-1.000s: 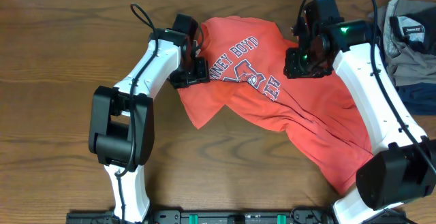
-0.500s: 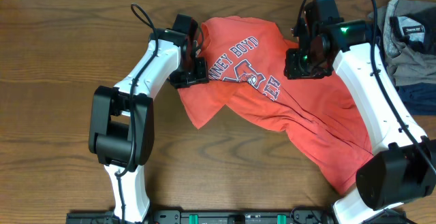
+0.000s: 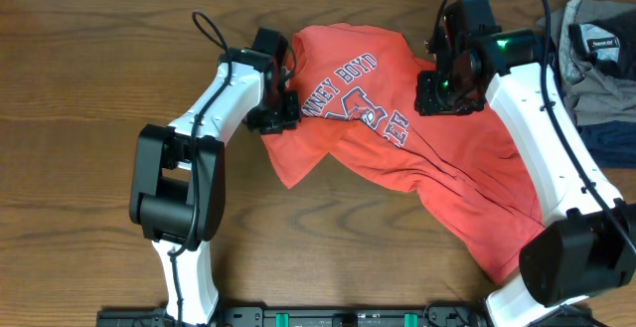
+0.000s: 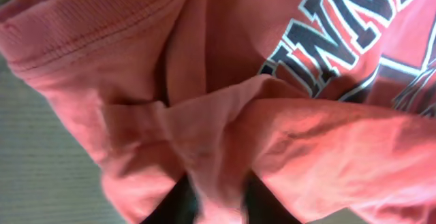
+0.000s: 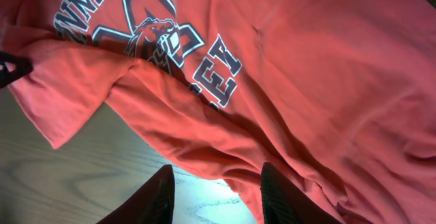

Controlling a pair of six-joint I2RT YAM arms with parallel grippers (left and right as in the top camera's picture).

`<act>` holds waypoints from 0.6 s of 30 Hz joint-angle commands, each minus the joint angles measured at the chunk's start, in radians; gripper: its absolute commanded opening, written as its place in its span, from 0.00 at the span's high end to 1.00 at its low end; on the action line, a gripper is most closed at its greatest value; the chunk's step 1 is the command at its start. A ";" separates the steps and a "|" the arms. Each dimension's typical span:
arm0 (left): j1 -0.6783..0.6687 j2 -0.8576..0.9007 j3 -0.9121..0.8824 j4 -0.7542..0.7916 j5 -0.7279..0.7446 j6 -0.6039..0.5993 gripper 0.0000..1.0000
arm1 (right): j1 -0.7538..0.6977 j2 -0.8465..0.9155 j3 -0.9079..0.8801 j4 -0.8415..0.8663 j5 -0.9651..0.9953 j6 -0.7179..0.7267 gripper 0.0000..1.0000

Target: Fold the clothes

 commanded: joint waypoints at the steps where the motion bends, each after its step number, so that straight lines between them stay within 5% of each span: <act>1: 0.001 -0.021 -0.003 -0.003 -0.001 0.006 0.94 | -0.010 -0.003 0.000 0.000 0.003 0.016 0.60; 7: 0.001 -0.074 0.020 -0.070 -0.001 0.007 0.94 | -0.010 -0.003 0.000 -0.003 0.003 0.017 0.62; 14: 0.021 -0.350 0.023 -0.251 0.040 0.079 0.94 | -0.047 -0.003 0.000 -0.097 0.135 0.121 0.64; 18: 0.097 -0.553 0.023 -0.349 -0.110 0.107 0.94 | -0.092 -0.003 0.000 -0.180 0.134 0.117 0.63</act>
